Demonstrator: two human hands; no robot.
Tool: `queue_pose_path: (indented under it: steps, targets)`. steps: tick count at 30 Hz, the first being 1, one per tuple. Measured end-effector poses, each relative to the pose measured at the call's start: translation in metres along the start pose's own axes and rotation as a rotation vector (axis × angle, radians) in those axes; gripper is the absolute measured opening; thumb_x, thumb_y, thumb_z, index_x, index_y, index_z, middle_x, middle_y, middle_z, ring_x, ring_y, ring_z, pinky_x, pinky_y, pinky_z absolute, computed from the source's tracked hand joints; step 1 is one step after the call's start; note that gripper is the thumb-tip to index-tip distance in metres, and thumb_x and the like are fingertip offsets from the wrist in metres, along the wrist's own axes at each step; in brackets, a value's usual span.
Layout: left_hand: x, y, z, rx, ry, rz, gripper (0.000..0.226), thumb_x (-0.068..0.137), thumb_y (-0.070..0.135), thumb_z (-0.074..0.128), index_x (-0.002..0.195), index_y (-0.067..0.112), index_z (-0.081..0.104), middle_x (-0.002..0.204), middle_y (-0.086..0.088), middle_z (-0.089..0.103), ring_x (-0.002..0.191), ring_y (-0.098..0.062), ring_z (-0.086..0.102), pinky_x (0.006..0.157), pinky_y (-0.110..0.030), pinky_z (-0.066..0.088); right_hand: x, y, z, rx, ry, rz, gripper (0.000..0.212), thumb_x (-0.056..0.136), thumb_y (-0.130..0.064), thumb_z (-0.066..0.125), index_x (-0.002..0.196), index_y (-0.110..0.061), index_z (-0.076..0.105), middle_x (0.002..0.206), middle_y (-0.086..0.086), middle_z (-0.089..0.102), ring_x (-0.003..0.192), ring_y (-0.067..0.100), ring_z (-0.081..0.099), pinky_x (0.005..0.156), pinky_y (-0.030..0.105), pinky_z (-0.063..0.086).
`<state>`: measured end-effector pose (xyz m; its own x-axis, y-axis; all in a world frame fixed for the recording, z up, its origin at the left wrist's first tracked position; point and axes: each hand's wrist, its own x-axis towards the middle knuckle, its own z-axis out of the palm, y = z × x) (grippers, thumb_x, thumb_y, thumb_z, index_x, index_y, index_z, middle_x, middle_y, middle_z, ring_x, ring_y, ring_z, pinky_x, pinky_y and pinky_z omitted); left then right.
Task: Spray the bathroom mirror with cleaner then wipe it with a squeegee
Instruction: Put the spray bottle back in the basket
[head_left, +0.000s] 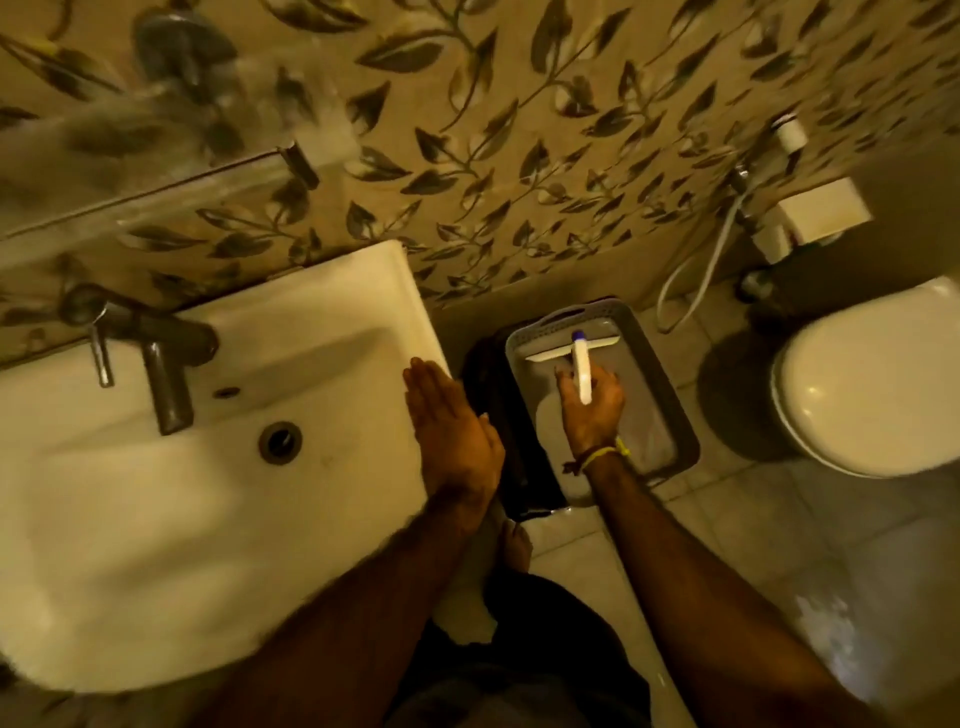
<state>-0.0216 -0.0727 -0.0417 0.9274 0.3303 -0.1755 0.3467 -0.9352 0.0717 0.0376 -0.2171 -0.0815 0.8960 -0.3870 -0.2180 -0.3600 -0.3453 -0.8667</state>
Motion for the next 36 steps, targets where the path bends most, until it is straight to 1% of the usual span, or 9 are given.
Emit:
queue_pose_path:
  steps: [3,6,11,15,20,23,25,30,36]
  targets:
    - [0.002,0.004,-0.001,-0.046,-0.024,-0.028,0.098,0.091,0.04,0.054,0.153,-0.006,-0.007,0.164,-0.028,0.008,0.153,-0.043,0.012,0.125,-0.049,0.018,0.03,0.015,0.025,-0.012,-0.026,0.009,0.028,0.084,-0.014,0.076,0.105,0.003,0.07,0.1,0.021,0.066,0.088,0.026,0.063,0.081,0.034,0.053]
    - [0.002,0.005,-0.001,-0.126,-0.041,-0.029,0.095,0.094,0.035,0.054,0.155,-0.002,-0.008,0.166,-0.024,-0.003,0.154,-0.04,0.0,0.127,-0.047,0.011,0.052,0.031,0.039,-0.006,-0.028,0.012,0.026,0.082,-0.019,0.077,0.098,0.0,0.069,0.097,0.02,0.065,0.088,0.03,0.065,0.08,0.04,0.056]
    - [0.001,0.006,-0.004,-0.157,-0.038,-0.032,0.09,0.095,0.032,0.051,0.157,-0.003,-0.005,0.166,-0.022,-0.008,0.155,-0.037,-0.008,0.127,-0.046,0.007,0.06,0.048,0.039,0.045,-0.077,0.037,0.034,0.087,-0.024,0.072,0.117,-0.008,0.069,0.106,0.005,0.066,0.097,0.01,0.061,0.085,0.016,0.05]
    - [0.001,0.009,-0.004,-0.101,-0.03,-0.017,0.092,0.094,0.033,0.052,0.156,-0.004,-0.005,0.165,-0.025,-0.004,0.154,-0.041,-0.002,0.126,-0.047,0.009,0.059,0.055,0.03,0.043,-0.095,0.041,0.034,0.092,-0.026,0.067,0.122,-0.009,0.067,0.112,0.008,0.069,0.104,0.019,0.064,0.092,0.029,0.052]
    - [0.0,0.006,-0.005,-0.091,-0.049,-0.011,0.096,0.092,0.032,0.055,0.153,-0.004,-0.009,0.165,-0.027,-0.001,0.154,-0.042,0.0,0.126,-0.049,0.013,0.059,0.055,0.017,-0.081,-0.163,0.007,0.041,0.091,-0.034,0.066,0.124,-0.009,0.064,0.115,0.009,0.068,0.102,0.019,0.063,0.085,0.025,0.046]
    - [-0.001,0.007,-0.007,-0.05,-0.072,-0.014,0.096,0.091,0.032,0.053,0.154,-0.007,-0.009,0.164,-0.03,-0.002,0.153,-0.044,0.0,0.125,-0.052,0.016,0.048,0.054,0.006,-0.044,-0.065,0.019,0.046,0.089,-0.045,0.065,0.123,-0.013,0.064,0.116,0.005,0.066,0.104,0.01,0.056,0.087,0.025,0.045]
    - [-0.002,0.006,-0.007,-0.063,-0.077,-0.016,0.094,0.092,0.031,0.052,0.155,-0.008,-0.006,0.164,-0.029,-0.003,0.153,-0.044,-0.001,0.124,-0.052,0.017,0.041,0.058,-0.001,0.01,0.034,0.058,0.041,0.093,-0.047,0.055,0.117,-0.016,0.067,0.113,0.005,0.068,0.104,0.015,0.06,0.089,0.03,0.049]
    - [-0.002,0.004,-0.003,-0.095,-0.049,0.001,0.094,0.091,0.029,0.054,0.155,-0.008,-0.004,0.164,-0.028,-0.002,0.153,-0.043,0.0,0.124,-0.053,0.02,0.043,0.085,-0.013,-0.076,0.104,0.188,0.031,0.099,-0.023,0.048,0.114,-0.003,0.067,0.109,0.019,0.068,0.102,0.036,0.062,0.087,0.039,0.05]
    - [-0.001,0.003,-0.003,-0.155,-0.028,-0.004,0.095,0.091,0.03,0.054,0.155,-0.005,-0.007,0.165,-0.025,-0.006,0.154,-0.04,-0.004,0.123,-0.053,0.021,0.066,0.105,-0.006,-0.282,-0.117,0.386,0.032,0.097,-0.014,0.051,0.124,0.003,0.058,0.122,0.028,0.062,0.115,0.043,0.057,0.095,0.045,0.046]
